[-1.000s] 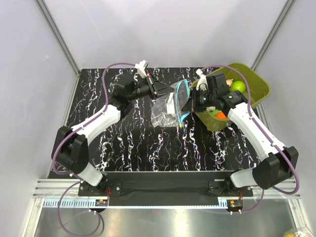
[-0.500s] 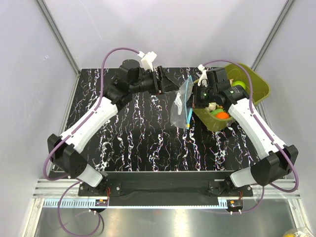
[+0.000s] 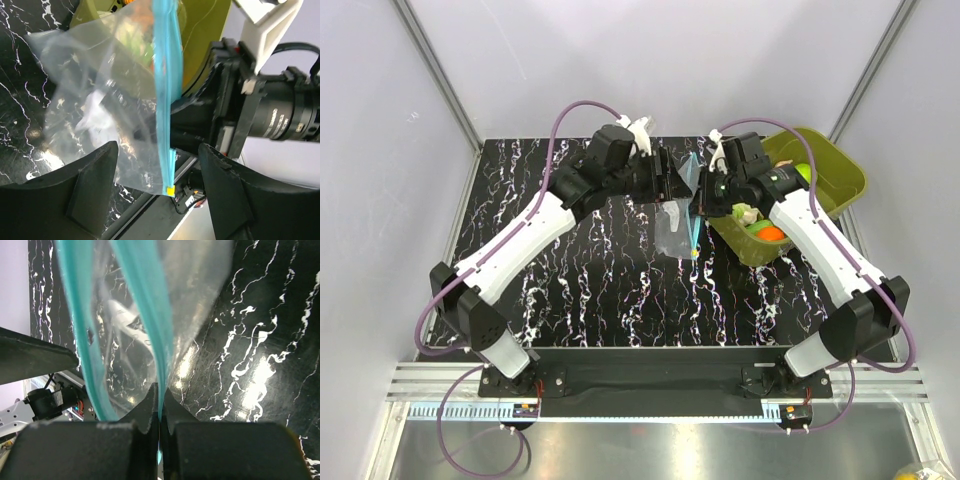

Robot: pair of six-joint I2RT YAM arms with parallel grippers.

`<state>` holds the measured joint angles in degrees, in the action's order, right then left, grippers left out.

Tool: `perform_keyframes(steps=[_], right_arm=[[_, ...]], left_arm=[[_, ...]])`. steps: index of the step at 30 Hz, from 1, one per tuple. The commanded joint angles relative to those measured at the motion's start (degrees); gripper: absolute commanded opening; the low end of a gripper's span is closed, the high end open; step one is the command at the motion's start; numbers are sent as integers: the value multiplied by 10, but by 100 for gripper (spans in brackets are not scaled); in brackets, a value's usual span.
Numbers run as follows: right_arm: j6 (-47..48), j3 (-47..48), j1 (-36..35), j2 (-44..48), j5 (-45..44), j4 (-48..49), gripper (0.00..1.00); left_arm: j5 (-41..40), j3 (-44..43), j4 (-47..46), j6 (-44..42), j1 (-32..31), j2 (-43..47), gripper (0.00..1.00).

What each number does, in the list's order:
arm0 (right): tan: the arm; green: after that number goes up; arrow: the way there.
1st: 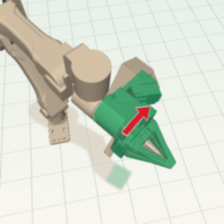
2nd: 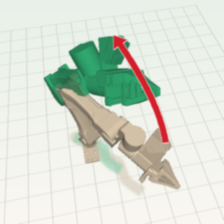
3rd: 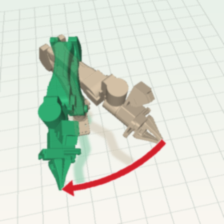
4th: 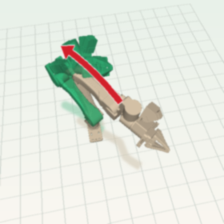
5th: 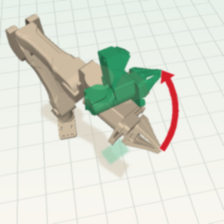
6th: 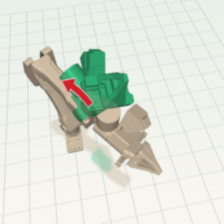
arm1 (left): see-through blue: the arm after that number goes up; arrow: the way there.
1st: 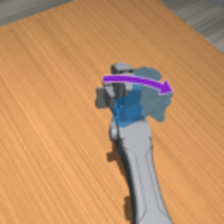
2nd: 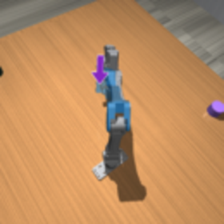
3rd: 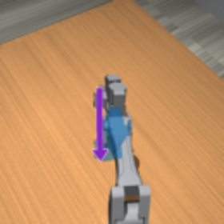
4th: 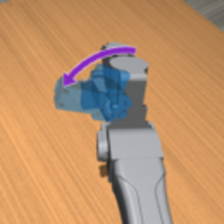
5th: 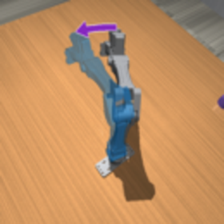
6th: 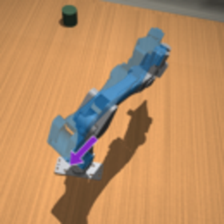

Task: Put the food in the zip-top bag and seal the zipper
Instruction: Open the zipper of the food storage bag.

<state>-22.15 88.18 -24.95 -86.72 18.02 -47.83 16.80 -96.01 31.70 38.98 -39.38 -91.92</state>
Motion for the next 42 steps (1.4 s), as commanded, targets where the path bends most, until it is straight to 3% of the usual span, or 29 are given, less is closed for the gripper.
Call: perform_keyframes(steps=[1,8,12,16,17,20,26,27,31,33,38,39,42], right_arm=[[-10,31,-15,-5,-11,21,0],[-3,43,-22,-13,-18,20,0],[-2,45,-25,-13,-18,21,0],[1,44,-26,-12,-18,22,0],[1,44,-26,-15,-21,20,0],[-6,43,-21,-26,-61,-7,0],[-45,-20,26,-42,-30,39,1],[-45,-6,31,-51,-28,38,4],[-41,40,32,-101,-13,52,42],[-37,62,33,-117,-13,50,55],[-18,129,85,-144,-5,8,67],[-18,125,94,-139,5,12,78],[-12,114,119,-106,21,36,92]], left_arm=[[-32,-43,5,-14,-3,-10,71],[-58,-78,36,-36,-4,-45,71],[-84,-90,62,-60,-5,-71,63],[-99,-101,80,-87,-10,-95,43],[-103,-109,92,-94,-10,-99,23],[-151,-141,146,-123,-9,-106,2],[-231,-145,237,-197,-4,-71,0],[-239,-141,250,-203,-4,-70,0],[-283,-112,289,-230,7,-67,0],[-282,-82,279,-241,18,-63,0],[-217,-56,245,-243,83,-70,0],[-213,-56,243,-243,91,-75,0],[-224,-72,245,-240,98,-102,0]])
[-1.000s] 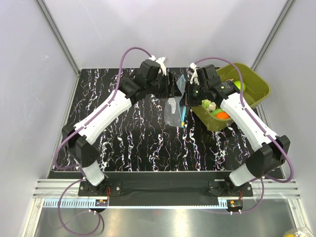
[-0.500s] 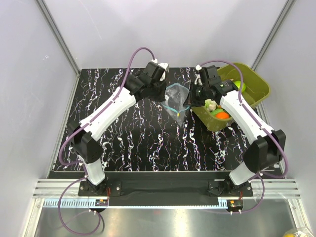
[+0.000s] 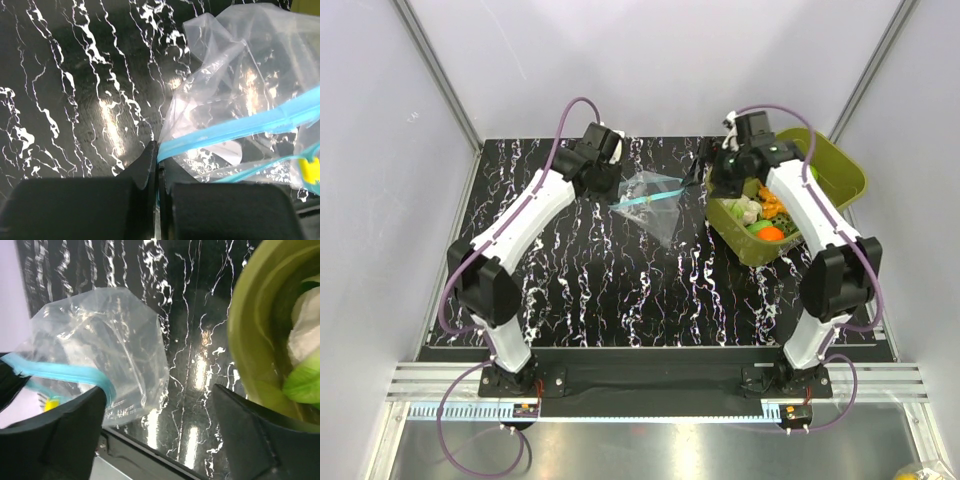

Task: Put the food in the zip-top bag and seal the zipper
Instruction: Open the zipper of the food storage bag, then adjust the bin at the center of the board.

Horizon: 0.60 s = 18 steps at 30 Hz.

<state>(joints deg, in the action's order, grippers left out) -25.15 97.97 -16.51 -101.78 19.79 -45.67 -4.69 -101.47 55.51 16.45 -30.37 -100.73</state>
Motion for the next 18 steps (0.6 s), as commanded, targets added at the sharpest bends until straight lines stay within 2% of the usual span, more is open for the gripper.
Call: perform_keyframes(steps=[1,6,8,10,13,15,17,18], right_arm=[[22,13,38,62,4,30,99],[8,7,82,70,-21,36,100],[6,14,103,62,-26,28,100],[8,20,113,55,-38,30,100],[18,42,145,23,-118,-15,100],[23,62,186,3,-105,-69,100],[30,60,192,-11,-84,-101,92],[53,40,192,-10,-62,-116,82]], left_arm=[[-14,-31,11,-13,14,-23,0],[-16,-60,-1,-9,32,-61,0],[-13,-100,4,-16,42,-86,0],[20,-134,11,-9,62,-101,0],[76,-120,-10,10,87,-109,0],[97,-134,2,18,108,-119,0],[128,-162,30,29,123,-135,0],[140,-172,48,31,135,-140,0]])
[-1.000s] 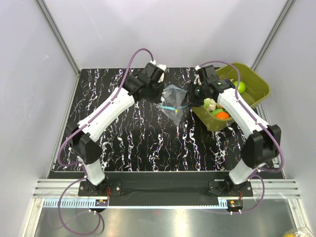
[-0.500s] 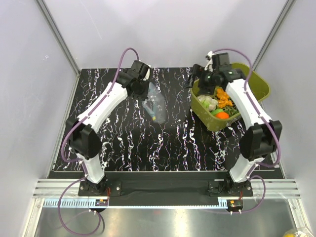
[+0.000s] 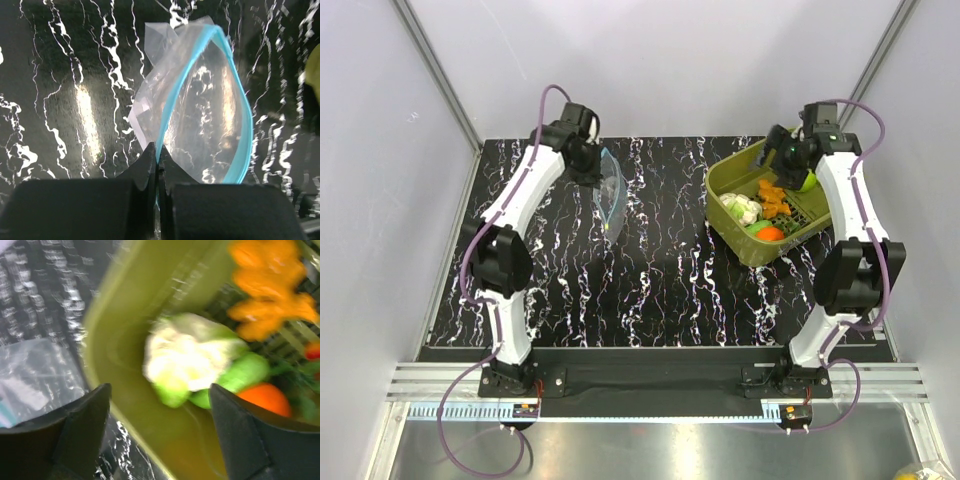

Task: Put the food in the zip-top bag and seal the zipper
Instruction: Adjust the bin at the center of the board, then pick up the fake fruit from the bin.

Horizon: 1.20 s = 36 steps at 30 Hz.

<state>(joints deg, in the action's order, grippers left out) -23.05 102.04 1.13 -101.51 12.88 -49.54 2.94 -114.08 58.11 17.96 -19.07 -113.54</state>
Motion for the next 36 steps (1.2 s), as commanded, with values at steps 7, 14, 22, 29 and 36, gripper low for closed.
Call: perform_keyframes(steps=[7,14,22,29,36], right_arm=[[89,-123,-102,46,64,-151,75],[86,-76,-205,20,144,-86,77],[39,-12,-169,7,15,-142,89],[-39,-10,-71,3,-69,-137,93],[-2,90,-68,-127,-198,-178,100]], left_arm=[[113,-61,39,43,55,-27,0],[141,-82,52,59,60,-59,0],[124,-81,73,45,67,-40,0],[116,-97,85,57,65,-43,0],[108,-147,105,59,62,-71,0]])
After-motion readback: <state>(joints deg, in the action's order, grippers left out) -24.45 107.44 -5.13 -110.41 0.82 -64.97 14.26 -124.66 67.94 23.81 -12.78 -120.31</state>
